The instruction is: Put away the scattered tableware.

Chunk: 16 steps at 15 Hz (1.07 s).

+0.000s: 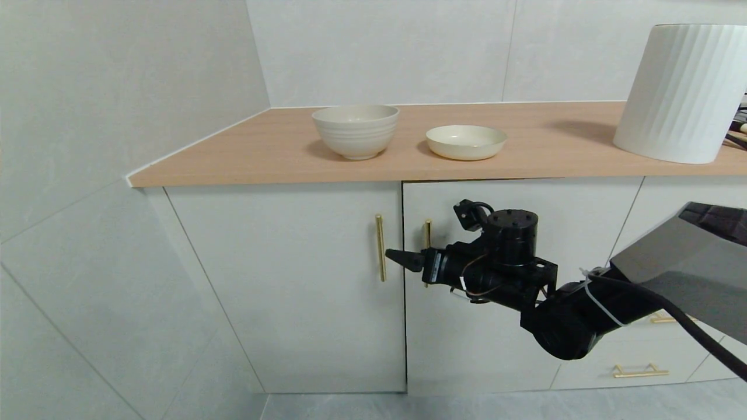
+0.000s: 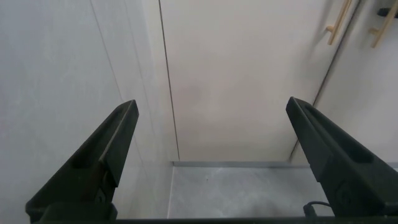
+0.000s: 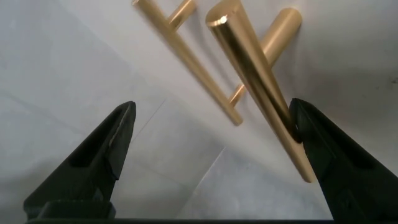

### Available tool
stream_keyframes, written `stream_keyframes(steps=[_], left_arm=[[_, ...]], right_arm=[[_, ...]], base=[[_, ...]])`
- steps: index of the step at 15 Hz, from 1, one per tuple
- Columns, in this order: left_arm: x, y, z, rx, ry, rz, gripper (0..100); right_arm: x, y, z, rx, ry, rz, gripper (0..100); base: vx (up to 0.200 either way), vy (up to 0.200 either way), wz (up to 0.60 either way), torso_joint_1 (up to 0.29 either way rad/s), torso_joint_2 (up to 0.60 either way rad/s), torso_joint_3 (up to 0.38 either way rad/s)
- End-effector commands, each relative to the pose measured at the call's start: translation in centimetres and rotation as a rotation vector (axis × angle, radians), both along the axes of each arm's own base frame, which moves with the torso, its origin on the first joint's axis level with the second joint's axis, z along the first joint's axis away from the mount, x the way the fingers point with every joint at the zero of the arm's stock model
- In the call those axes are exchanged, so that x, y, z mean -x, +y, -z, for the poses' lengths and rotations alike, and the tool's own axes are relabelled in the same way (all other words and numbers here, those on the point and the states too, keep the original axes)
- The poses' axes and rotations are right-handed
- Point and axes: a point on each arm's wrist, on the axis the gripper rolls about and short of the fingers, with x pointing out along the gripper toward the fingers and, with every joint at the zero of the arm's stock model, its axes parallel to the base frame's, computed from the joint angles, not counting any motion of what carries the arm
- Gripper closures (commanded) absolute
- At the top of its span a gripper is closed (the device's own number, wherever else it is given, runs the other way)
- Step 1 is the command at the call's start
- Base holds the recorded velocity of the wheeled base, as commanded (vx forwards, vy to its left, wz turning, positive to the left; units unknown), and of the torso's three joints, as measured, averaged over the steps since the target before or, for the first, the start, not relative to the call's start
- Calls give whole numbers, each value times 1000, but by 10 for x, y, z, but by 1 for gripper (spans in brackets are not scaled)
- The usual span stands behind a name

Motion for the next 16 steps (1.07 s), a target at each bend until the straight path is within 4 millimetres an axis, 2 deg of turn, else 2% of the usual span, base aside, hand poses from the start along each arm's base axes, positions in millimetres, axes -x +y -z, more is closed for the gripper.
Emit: stream_keyframes(steps=[1, 5, 6, 8, 12, 13, 14, 16], left_arm=[[0, 0, 0, 0, 0, -2, 0], [0, 0, 0, 0, 0, 0, 0], [0, 0, 0, 0, 0, 0, 0], [0, 0, 0, 0, 0, 0, 0], [0, 0, 0, 0, 0, 0, 0], [0, 0, 0, 0, 0, 0, 0], [0, 0, 0, 0, 0, 0, 0], [0, 0, 0, 0, 0, 0, 0]], right_arm=[[12, -7, -8, -4, 6, -51, 0], [46, -24, -18, 3, 36, -144, 0], [64, -35, -19, 16, 54, -206, 0], [82, -47, -22, 17, 65, -286, 0], [110, -67, -19, 30, 109, -346, 0], [111, -68, -19, 29, 111, -352, 0], [123, -75, -19, 19, 118, -411, 0], [127, -78, -19, 13, 109, -423, 0]], base=[[0, 0, 0, 0, 0, 0], [0, 0, 0, 0, 0, 0], [0, 0, 0, 0, 0, 0], [0, 0, 0, 0, 0, 0], [0, 0, 0, 0, 0, 0], [0, 0, 0, 0, 0, 0], [0, 0, 0, 0, 0, 0], [0, 0, 0, 0, 0, 0]])
